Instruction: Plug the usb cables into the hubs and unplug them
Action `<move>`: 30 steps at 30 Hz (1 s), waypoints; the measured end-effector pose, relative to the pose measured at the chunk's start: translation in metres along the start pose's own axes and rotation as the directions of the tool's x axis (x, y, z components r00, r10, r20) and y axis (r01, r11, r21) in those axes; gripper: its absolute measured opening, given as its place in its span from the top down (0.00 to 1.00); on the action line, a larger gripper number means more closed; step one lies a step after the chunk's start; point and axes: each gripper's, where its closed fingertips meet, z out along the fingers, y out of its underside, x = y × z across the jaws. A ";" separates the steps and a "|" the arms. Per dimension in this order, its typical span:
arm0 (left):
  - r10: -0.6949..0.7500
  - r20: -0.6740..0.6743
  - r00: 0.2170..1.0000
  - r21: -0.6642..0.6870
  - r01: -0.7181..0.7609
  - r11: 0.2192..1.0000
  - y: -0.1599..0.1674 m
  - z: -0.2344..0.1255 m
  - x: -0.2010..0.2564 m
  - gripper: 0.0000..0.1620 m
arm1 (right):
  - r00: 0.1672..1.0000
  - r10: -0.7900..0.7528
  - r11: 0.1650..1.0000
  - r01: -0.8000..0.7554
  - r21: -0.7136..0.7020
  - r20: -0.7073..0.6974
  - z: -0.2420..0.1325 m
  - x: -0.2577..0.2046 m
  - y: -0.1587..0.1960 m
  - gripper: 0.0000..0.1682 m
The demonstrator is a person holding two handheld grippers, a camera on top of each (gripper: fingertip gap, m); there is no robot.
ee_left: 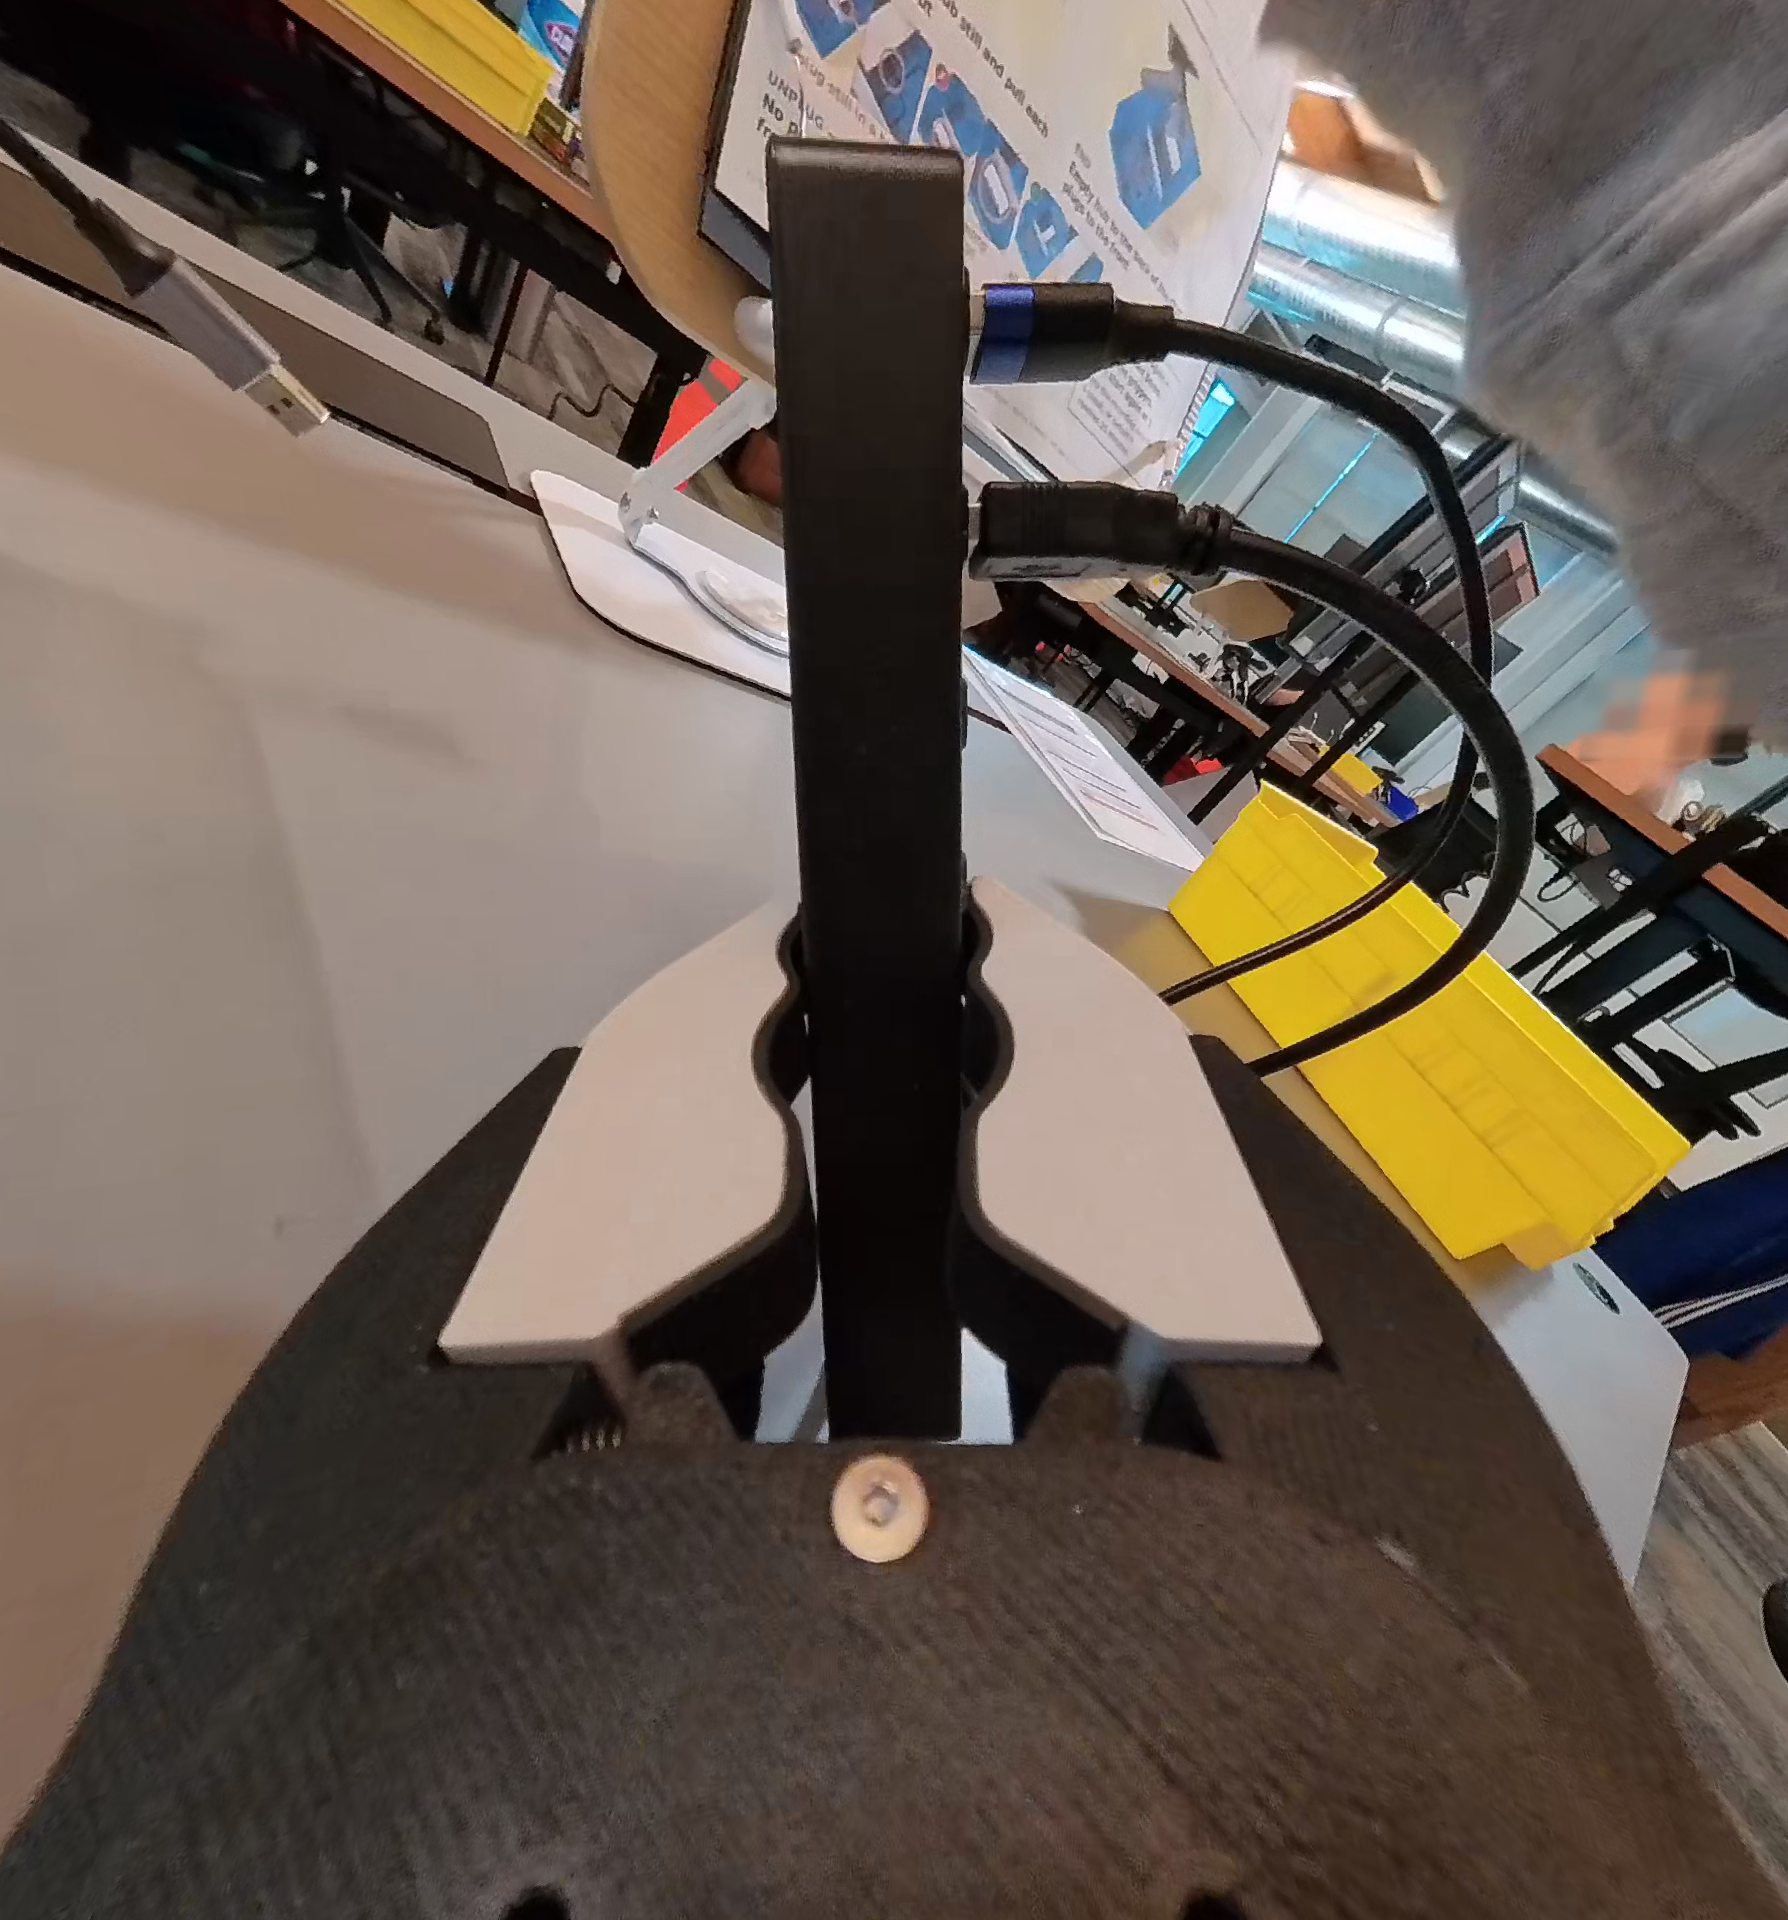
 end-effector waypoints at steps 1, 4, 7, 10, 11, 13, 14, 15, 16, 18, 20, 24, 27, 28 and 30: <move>-0.001 0.000 1.000 -0.001 0.001 1.000 0.000 0.000 0.000 0.83 | 0.999 0.033 0.999 -0.033 -0.027 0.012 0.007 0.003 0.014 0.90; -0.007 0.000 1.000 0.001 0.007 1.000 0.000 0.001 0.000 0.83 | 0.996 0.069 0.993 -0.064 -0.096 0.050 0.028 0.004 0.050 0.89; -0.001 -0.003 1.000 -0.002 0.001 1.000 0.001 0.002 0.002 0.83 | 0.997 0.050 0.984 -0.038 -0.173 0.067 0.049 0.000 0.074 0.89; 0.004 -0.002 1.000 0.001 -0.004 1.000 0.001 0.002 0.002 0.83 | 0.997 0.058 0.976 -0.045 -0.212 0.053 0.060 0.002 0.083 0.89; 0.000 -0.003 1.000 0.001 0.000 1.000 0.001 0.002 0.002 0.83 | 0.995 0.083 0.979 -0.070 -0.191 0.061 0.059 0.001 0.080 0.90; -0.016 -0.003 1.000 0.001 0.016 1.000 0.001 0.002 0.000 0.83 | 0.975 0.191 0.977 -0.177 -0.122 0.113 0.054 -0.006 0.068 0.93; -0.025 -0.003 1.000 0.001 0.025 1.000 0.001 0.002 -0.001 0.83 | 0.950 0.265 0.963 -0.254 -0.087 0.164 0.049 -0.012 0.061 0.95; -0.034 -0.003 0.999 0.001 0.034 0.999 0.001 0.002 -0.002 0.83 | 0.913 0.341 0.940 -0.337 -0.058 0.222 0.044 -0.018 0.055 0.96; -0.042 -0.002 0.999 0.002 0.043 0.999 0.001 0.002 -0.003 0.83 | 0.867 0.414 0.906 -0.421 -0.036 0.278 0.039 -0.023 0.049 0.95; -0.058 -0.002 0.998 0.002 0.058 0.998 0.001 0.002 -0.005 0.83 | 0.771 0.542 0.819 -0.573 -0.006 0.334 0.032 -0.024 0.045 0.89; -0.067 -0.001 0.998 0.004 0.067 0.998 0.000 0.002 -0.006 0.83 | 0.693 0.625 0.741 -0.672 0.008 0.359 0.029 -0.023 0.047 0.84; -0.062 0.001 0.998 0.006 0.062 0.998 0.000 0.002 -0.005 0.83 | 0.543 0.712 0.627 -0.777 -0.056 0.445 0.031 -0.031 0.054 0.83; -0.049 0.004 0.999 0.008 0.049 0.999 0.000 0.001 -0.004 0.83 | 0.396 0.768 0.522 -0.843 -0.134 0.503 0.036 -0.037 0.057 0.79; -0.045 0.004 0.999 0.009 0.045 0.999 0.000 0.001 -0.004 0.83 | 0.339 0.788 0.479 -0.862 -0.167 0.514 0.040 -0.037 0.058 0.76; -0.043 0.004 0.999 0.011 0.043 0.999 0.000 0.001 -0.003 0.83 | 0.241 0.827 0.404 -0.883 -0.238 0.508 0.050 -0.038 0.065 0.75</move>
